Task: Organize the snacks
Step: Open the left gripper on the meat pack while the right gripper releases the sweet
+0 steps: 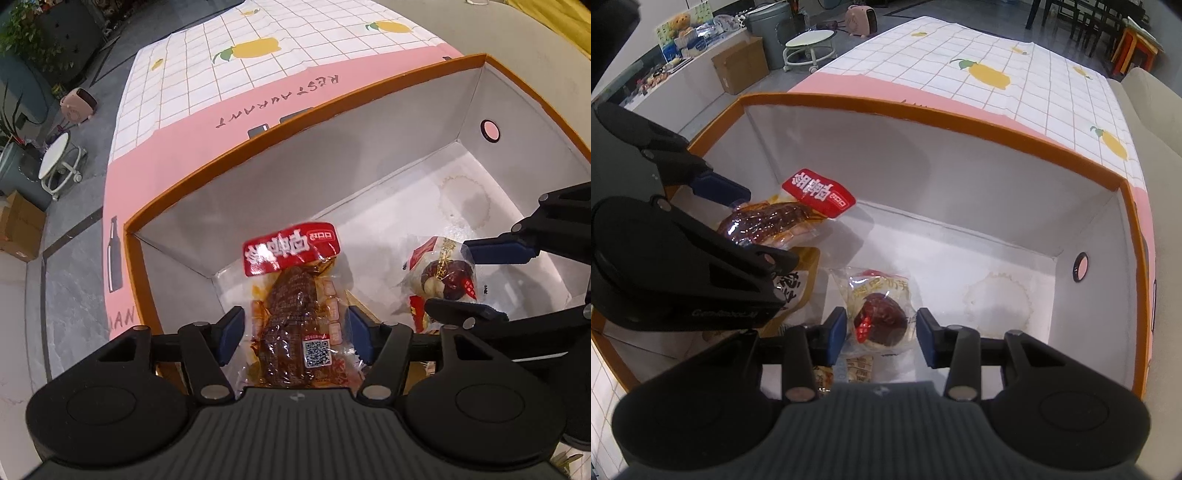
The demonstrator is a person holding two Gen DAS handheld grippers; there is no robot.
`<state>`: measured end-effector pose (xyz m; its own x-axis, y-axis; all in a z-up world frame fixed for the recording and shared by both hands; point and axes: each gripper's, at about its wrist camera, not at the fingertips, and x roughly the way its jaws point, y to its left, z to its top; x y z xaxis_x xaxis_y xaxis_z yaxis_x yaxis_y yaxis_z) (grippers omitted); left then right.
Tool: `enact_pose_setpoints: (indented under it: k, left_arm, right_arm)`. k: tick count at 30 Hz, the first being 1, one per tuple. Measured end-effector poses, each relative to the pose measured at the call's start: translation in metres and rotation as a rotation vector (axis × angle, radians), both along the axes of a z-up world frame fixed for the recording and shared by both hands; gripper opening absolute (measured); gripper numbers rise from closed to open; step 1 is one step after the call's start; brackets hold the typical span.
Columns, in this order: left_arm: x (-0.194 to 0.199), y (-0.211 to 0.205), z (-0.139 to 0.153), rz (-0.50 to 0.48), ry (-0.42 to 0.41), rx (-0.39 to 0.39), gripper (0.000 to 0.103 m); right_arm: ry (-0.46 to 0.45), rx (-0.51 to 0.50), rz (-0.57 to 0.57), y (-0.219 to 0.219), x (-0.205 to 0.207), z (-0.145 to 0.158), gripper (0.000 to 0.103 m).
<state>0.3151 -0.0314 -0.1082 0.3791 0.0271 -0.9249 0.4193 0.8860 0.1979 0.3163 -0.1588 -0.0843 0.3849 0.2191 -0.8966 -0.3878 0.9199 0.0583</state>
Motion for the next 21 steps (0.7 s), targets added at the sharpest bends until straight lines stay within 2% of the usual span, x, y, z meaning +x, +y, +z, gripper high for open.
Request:
enact_pose_setpoints:
  k: [6, 9, 11, 21]
  left_arm:
    - [-0.003, 0.003, 0.004, 0.014, -0.009, -0.005, 0.073]
    - [-0.007, 0.005, 0.01, 0.019, -0.024, -0.015, 0.074]
    - [-0.011, 0.006, 0.015, 0.017, -0.037, -0.02, 0.074]
    - [-0.034, 0.015, 0.039, 0.056, -0.098, -0.027, 0.075]
  right_arm:
    - [-0.002, -0.028, 0.005, 0.004, -0.001, 0.001, 0.041]
    - [0.002, -0.019, -0.013, 0.003, 0.0, 0.002, 0.049]
    - [0.003, -0.015, -0.024, 0.001, -0.001, 0.004, 0.059]
    - [-0.044, -0.012, -0.068, -0.003, -0.017, 0.021, 0.071]
